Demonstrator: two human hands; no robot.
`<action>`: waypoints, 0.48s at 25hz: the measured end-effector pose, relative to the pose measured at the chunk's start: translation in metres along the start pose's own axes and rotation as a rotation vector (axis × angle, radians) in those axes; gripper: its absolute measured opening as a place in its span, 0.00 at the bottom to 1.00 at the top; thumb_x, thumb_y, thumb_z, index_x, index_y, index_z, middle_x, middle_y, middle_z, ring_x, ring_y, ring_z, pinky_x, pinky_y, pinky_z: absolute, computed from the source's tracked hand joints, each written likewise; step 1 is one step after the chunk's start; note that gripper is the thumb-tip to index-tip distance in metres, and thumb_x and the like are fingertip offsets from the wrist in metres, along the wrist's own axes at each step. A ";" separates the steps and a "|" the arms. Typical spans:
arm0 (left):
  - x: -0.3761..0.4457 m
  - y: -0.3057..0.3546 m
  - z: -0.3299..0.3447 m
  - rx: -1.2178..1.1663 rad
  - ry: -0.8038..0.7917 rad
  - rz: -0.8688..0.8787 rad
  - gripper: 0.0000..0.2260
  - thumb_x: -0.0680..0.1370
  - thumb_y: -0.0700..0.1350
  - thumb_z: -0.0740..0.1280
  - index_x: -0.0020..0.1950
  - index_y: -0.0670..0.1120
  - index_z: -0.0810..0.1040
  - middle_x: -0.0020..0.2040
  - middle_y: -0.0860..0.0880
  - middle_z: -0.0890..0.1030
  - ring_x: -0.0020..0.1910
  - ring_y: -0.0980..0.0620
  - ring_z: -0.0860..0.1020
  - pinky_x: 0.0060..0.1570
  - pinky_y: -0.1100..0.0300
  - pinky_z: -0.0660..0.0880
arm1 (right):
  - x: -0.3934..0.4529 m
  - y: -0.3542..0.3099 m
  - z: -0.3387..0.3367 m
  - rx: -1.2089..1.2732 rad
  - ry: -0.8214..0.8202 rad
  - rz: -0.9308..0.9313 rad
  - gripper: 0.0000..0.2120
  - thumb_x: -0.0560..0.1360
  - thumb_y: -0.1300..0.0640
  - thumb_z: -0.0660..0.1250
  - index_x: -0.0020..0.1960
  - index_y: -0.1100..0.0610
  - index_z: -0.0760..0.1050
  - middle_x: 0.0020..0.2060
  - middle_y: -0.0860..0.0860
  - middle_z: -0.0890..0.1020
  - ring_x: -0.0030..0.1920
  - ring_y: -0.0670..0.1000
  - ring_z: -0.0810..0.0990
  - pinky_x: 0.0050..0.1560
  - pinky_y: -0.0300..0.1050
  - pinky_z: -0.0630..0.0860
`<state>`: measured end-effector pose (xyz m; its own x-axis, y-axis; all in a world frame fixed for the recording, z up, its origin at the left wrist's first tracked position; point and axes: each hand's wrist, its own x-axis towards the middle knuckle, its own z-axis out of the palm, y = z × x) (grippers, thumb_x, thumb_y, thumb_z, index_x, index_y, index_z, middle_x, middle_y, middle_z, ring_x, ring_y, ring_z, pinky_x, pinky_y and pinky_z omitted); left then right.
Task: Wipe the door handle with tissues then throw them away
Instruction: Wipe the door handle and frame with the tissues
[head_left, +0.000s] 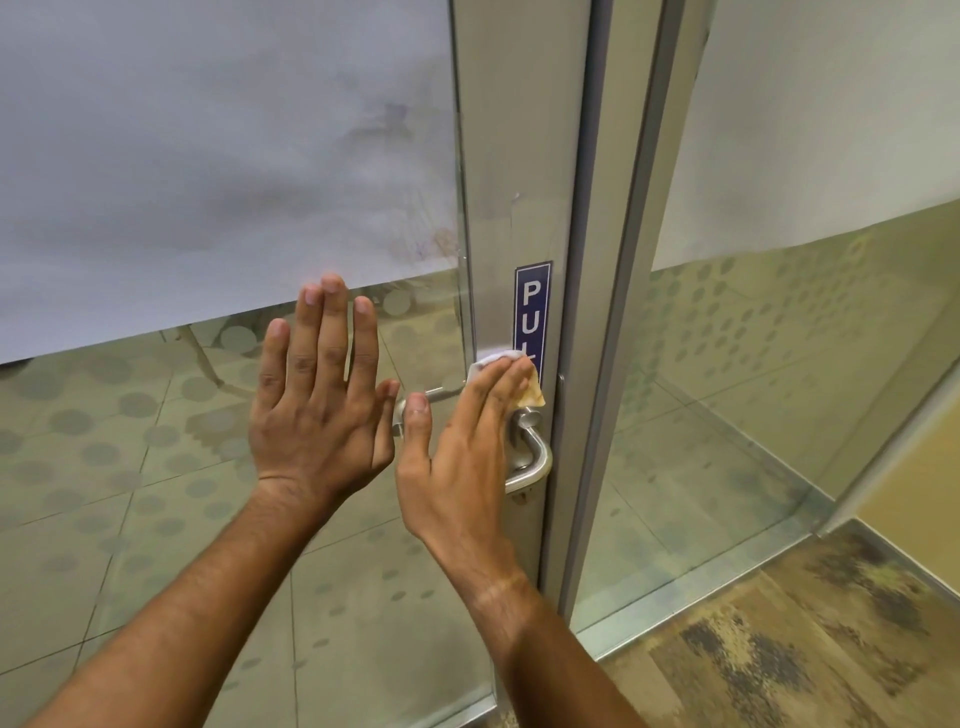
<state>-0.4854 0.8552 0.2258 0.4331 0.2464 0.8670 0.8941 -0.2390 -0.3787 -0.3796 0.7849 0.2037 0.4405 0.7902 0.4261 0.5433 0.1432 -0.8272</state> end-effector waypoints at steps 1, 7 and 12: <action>0.000 0.000 0.000 0.003 -0.002 -0.001 0.33 0.82 0.54 0.54 0.80 0.37 0.52 0.81 0.41 0.41 0.81 0.44 0.41 0.79 0.49 0.41 | -0.002 -0.001 0.003 0.038 -0.007 0.032 0.41 0.81 0.38 0.51 0.77 0.56 0.28 0.75 0.50 0.27 0.75 0.46 0.26 0.71 0.34 0.30; 0.001 -0.001 -0.001 0.001 -0.007 -0.001 0.40 0.77 0.54 0.66 0.80 0.37 0.50 0.79 0.37 0.51 0.81 0.44 0.41 0.79 0.48 0.42 | 0.045 -0.030 -0.011 0.054 0.144 -0.188 0.39 0.81 0.40 0.51 0.79 0.57 0.34 0.78 0.53 0.33 0.77 0.50 0.31 0.78 0.46 0.37; -0.001 0.000 -0.003 0.000 -0.022 0.003 0.34 0.80 0.53 0.58 0.80 0.37 0.51 0.81 0.42 0.44 0.81 0.45 0.40 0.79 0.48 0.41 | 0.002 0.002 -0.012 -0.031 -0.072 -0.049 0.39 0.82 0.42 0.54 0.78 0.53 0.30 0.76 0.47 0.28 0.76 0.47 0.29 0.79 0.54 0.49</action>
<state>-0.4861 0.8525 0.2258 0.4380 0.2666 0.8585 0.8929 -0.2402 -0.3809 -0.3691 0.7799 0.2073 0.3608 0.8237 0.4374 0.5853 0.1651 -0.7938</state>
